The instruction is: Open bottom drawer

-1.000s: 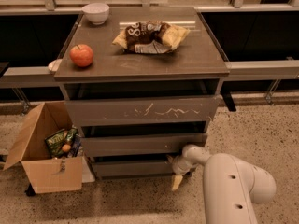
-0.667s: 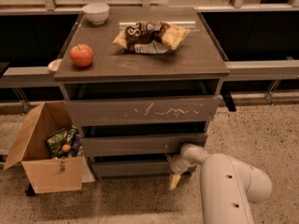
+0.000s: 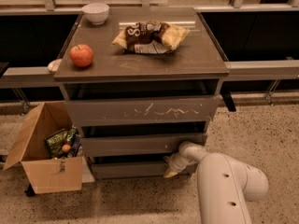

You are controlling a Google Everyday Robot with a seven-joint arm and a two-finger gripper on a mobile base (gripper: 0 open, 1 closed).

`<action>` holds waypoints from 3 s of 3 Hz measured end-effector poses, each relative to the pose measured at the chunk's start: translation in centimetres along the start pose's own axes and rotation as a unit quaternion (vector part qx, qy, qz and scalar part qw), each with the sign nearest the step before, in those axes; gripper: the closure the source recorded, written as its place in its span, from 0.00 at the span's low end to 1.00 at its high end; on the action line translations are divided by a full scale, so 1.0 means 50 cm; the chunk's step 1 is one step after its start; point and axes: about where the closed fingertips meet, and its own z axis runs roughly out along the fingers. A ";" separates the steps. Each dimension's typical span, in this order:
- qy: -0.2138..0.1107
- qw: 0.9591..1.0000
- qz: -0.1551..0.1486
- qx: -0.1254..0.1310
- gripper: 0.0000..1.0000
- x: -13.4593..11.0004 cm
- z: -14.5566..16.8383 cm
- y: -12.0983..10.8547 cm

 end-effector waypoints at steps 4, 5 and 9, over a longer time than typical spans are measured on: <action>-0.013 1.000 0.008 -0.002 0.25 -0.007 -0.006 0.011; -0.013 1.000 0.008 -0.002 0.00 -0.007 -0.006 0.011; 0.010 0.997 0.014 -0.081 0.19 -0.017 0.014 0.106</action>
Offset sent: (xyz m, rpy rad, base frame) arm -0.0663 0.0052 0.0115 0.2576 0.2776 0.3000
